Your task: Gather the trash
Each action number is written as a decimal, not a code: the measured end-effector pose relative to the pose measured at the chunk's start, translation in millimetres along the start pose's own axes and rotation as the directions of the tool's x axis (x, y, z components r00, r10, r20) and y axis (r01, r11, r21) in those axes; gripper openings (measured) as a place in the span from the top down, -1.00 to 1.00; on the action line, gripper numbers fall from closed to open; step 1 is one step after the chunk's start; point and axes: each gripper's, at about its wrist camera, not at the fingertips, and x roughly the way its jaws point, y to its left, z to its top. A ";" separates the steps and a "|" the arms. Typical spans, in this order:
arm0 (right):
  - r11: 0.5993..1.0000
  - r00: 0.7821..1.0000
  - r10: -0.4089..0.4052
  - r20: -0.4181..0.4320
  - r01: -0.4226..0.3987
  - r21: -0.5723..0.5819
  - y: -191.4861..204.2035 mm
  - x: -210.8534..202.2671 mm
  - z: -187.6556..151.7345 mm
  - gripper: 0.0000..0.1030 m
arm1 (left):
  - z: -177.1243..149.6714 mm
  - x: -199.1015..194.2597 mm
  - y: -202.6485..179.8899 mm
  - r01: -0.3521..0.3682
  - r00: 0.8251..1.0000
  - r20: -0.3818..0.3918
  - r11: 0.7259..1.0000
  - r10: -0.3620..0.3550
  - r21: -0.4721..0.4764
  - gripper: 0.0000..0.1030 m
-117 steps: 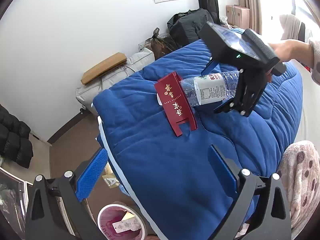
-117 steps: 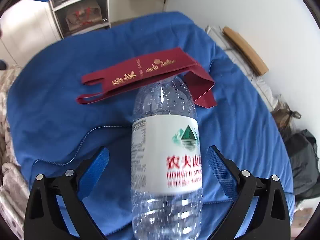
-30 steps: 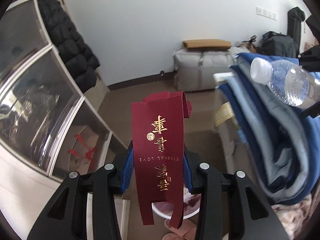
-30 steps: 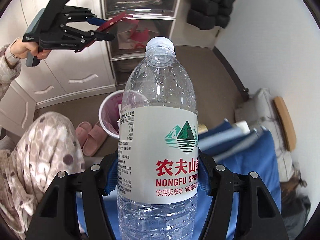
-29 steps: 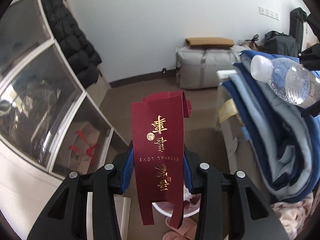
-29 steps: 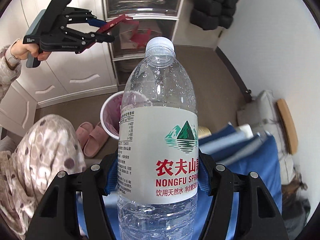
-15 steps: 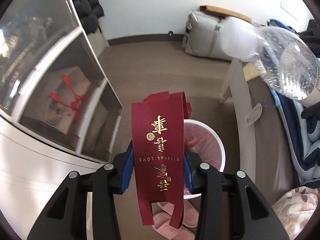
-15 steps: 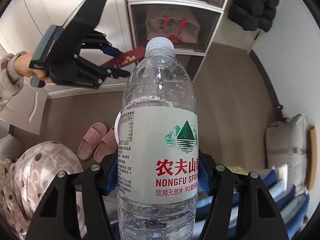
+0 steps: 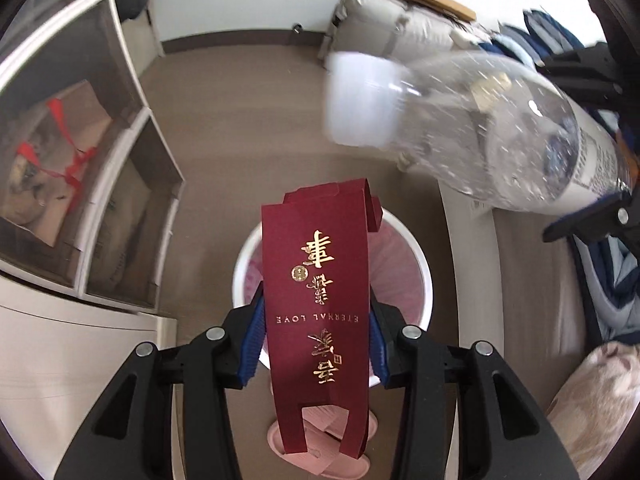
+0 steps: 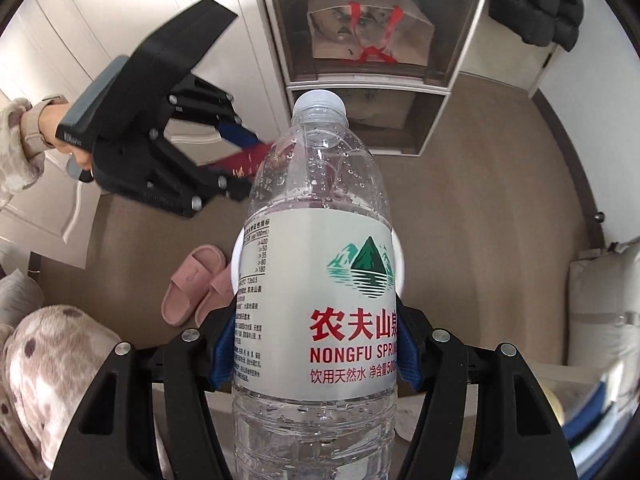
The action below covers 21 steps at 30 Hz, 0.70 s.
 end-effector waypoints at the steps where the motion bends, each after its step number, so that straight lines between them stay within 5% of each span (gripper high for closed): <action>1: 1.000 1.000 0.005 0.003 -0.005 -0.007 1.6 3.8 0.8 -0.19 | -2.2 4.3 -1.0 -0.001 1.000 -0.003 1.000 0.001 0.008 0.15; 3: 1.000 1.000 0.011 0.005 -0.011 -0.018 3.6 12.0 2.6 -0.20 | -5.4 11.6 -4.2 -0.003 1.000 -0.006 1.000 0.003 0.022 0.01; 5: 0.999 1.000 -0.011 -0.001 0.011 -0.044 5.5 17.0 4.6 -0.39 | -7.2 16.1 -6.2 -0.031 0.999 0.008 0.999 0.031 0.031 -0.69; 6: 0.997 0.999 -0.038 0.002 0.038 -0.068 6.8 16.4 4.3 -0.52 | -8.0 16.1 -8.2 -0.045 0.999 0.024 0.998 0.044 0.045 -0.80; 14: 0.984 0.993 -0.118 0.020 0.120 -0.130 4.9 -18.8 -3.6 -0.84 | -6.4 17.6 -16.4 -0.102 0.993 -0.050 0.988 0.108 0.114 -0.87; 21: 0.979 0.982 -0.178 0.071 0.184 -0.091 11.6 -72.0 -18.0 -0.86 | -1.2 -45.2 -47.8 -0.185 0.981 0.087 0.972 0.174 0.142 -0.90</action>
